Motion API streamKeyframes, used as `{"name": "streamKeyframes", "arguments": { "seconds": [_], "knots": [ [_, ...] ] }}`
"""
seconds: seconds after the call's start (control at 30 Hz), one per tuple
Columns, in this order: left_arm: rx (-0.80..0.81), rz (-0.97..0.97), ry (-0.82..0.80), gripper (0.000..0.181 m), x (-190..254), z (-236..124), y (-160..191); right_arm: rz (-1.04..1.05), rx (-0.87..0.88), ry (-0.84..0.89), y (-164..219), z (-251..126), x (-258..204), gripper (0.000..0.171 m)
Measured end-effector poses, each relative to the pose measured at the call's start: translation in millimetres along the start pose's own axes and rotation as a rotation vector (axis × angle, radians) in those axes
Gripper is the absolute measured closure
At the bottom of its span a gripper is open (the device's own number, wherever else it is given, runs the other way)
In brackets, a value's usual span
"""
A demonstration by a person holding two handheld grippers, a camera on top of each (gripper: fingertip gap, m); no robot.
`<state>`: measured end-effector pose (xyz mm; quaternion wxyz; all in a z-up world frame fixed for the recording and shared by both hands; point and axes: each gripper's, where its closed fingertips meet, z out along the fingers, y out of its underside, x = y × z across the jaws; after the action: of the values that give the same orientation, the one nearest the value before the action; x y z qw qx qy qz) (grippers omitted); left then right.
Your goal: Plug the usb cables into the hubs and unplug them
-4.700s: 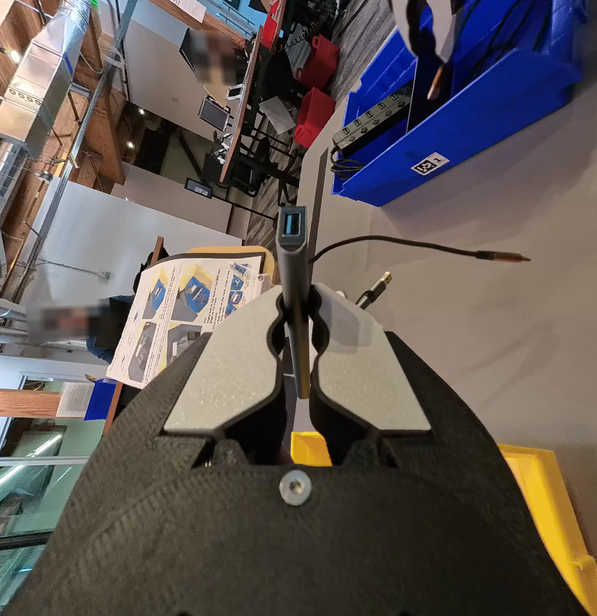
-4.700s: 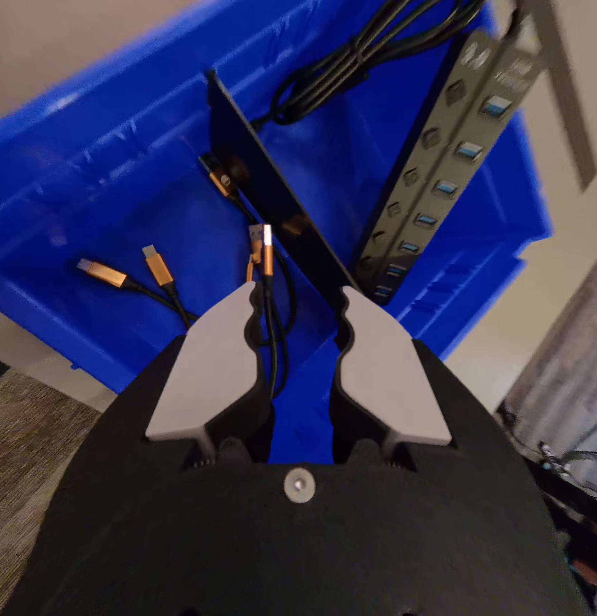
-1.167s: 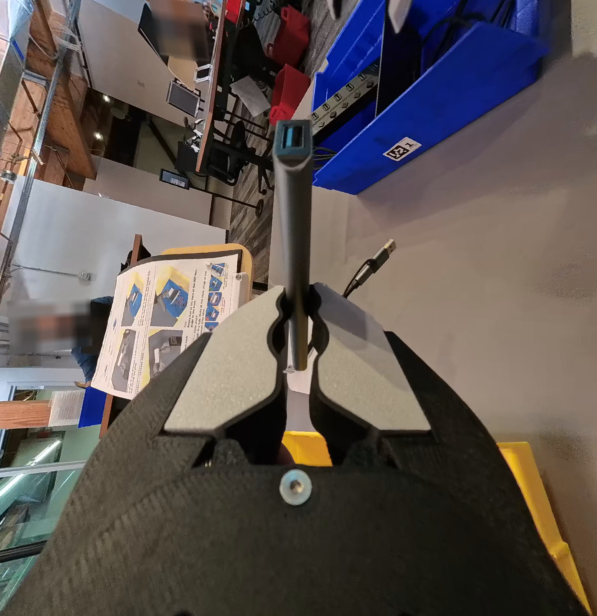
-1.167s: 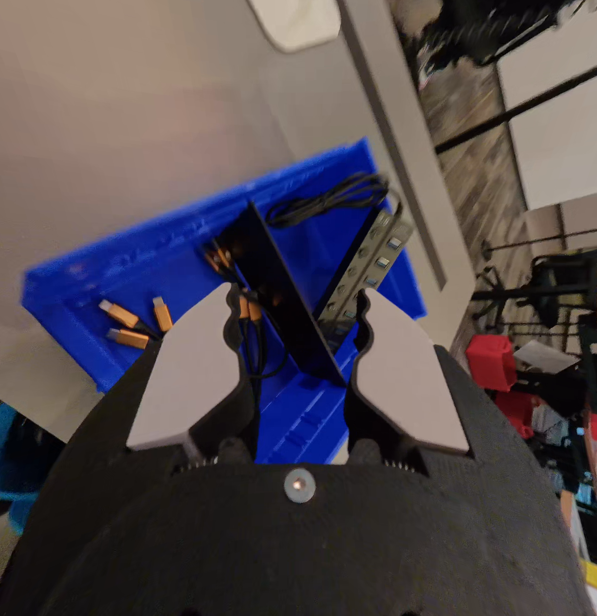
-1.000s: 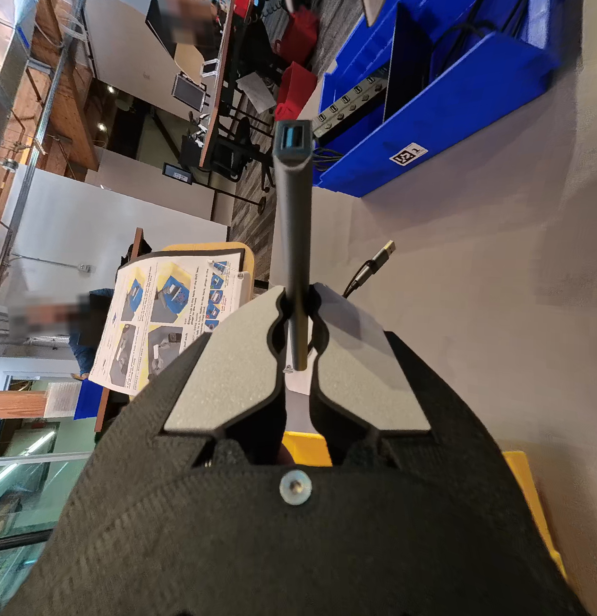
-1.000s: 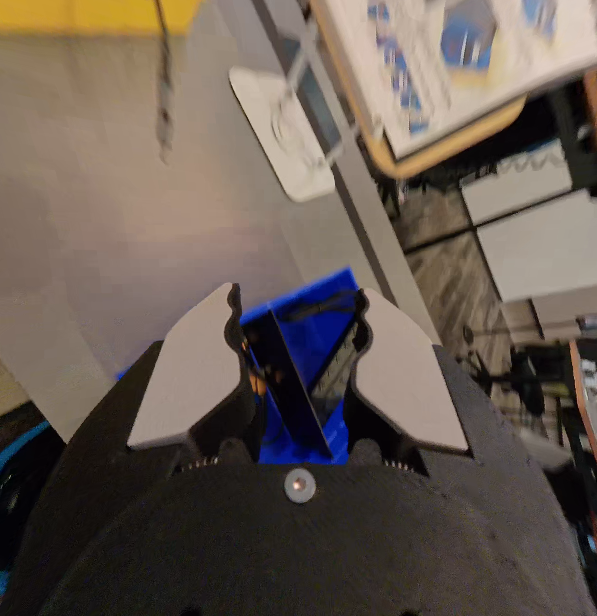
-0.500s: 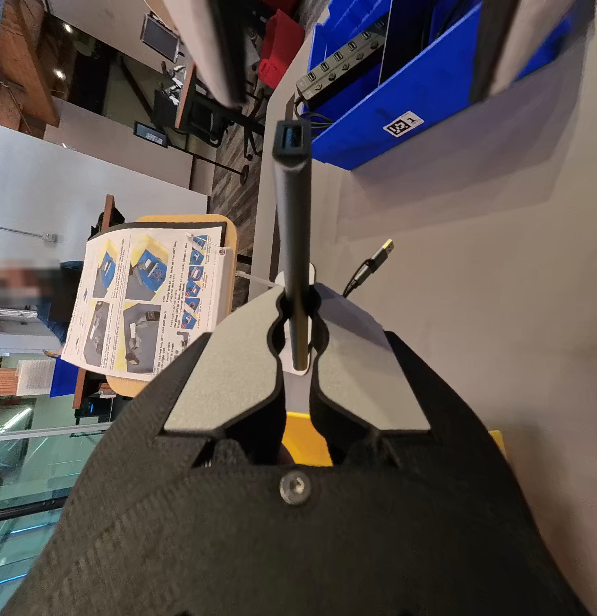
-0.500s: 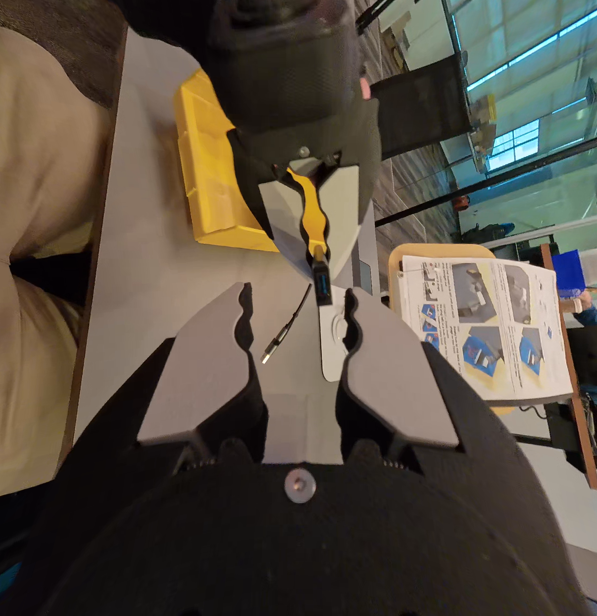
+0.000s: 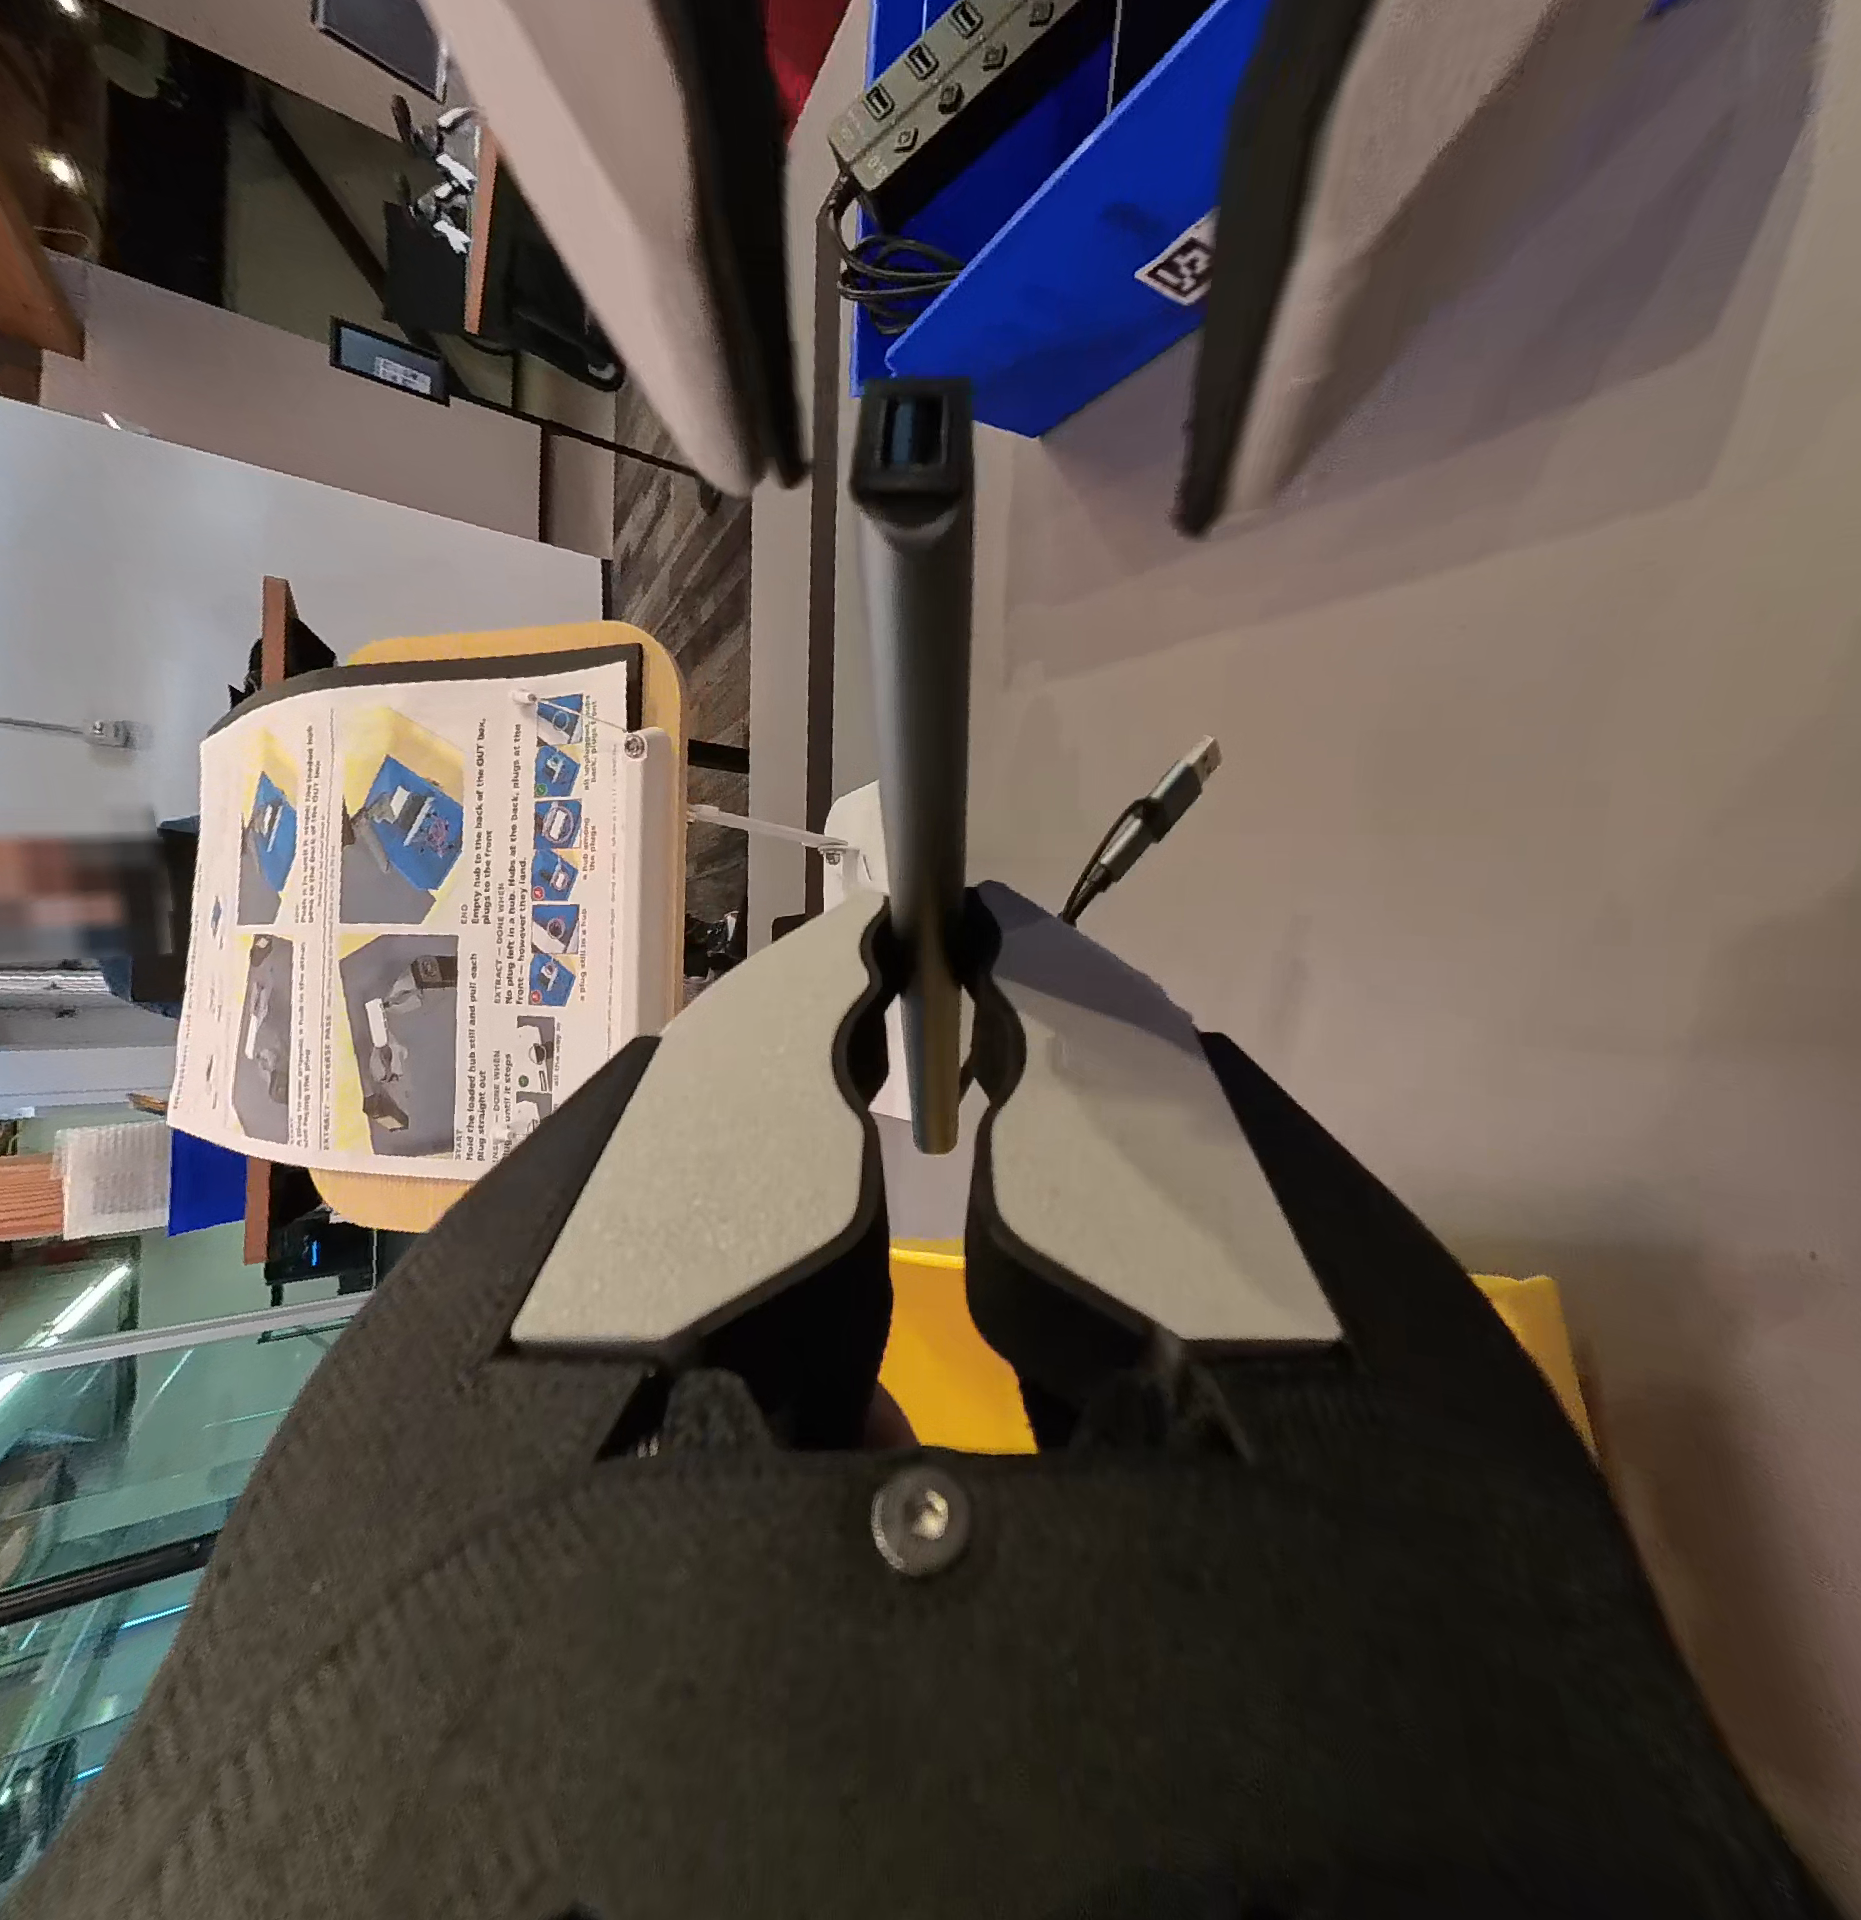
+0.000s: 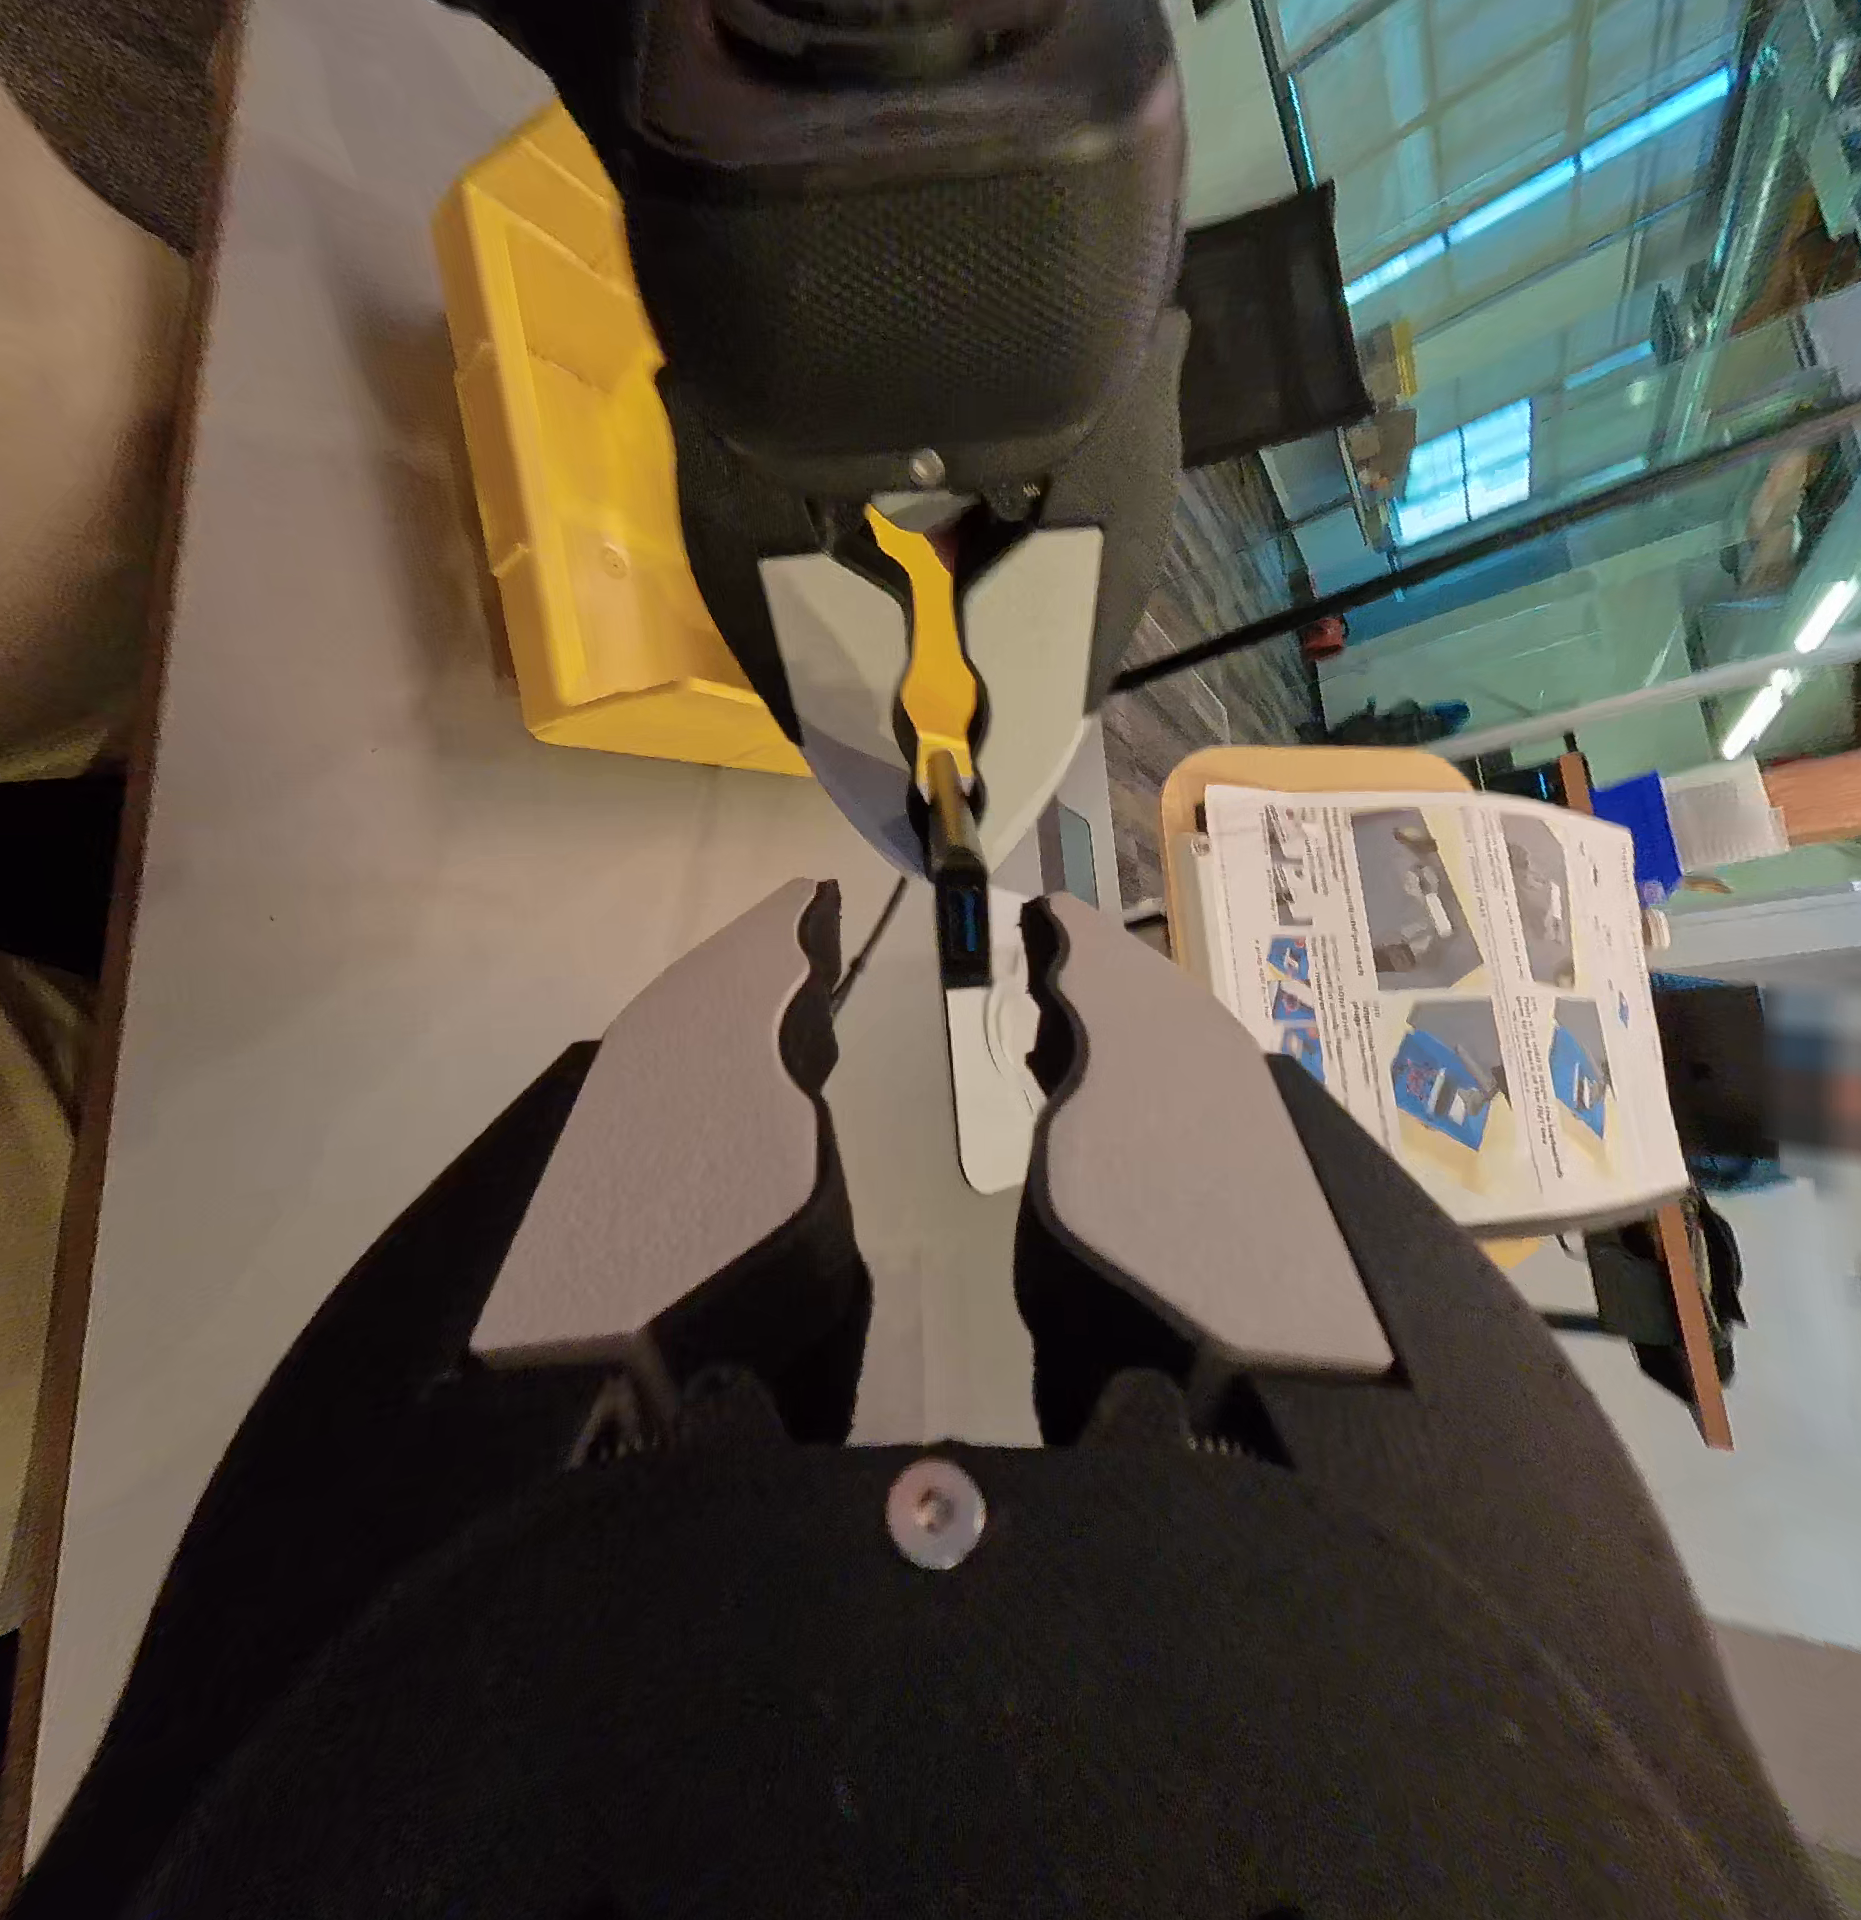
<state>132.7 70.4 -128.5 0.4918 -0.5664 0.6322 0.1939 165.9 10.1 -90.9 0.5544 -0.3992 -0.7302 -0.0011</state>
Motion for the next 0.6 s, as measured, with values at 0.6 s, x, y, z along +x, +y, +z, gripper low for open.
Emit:
{"name": "streamKeyframes", "arguments": {
  "seconds": [0.6],
  "knots": [
    [0.064, -0.021, -0.065, 0.165, -7.4, -1.4, -14.4, 0.062, -0.01, 0.032, 10.0, -3.0, 12.7, 0.161]
  ]
}}
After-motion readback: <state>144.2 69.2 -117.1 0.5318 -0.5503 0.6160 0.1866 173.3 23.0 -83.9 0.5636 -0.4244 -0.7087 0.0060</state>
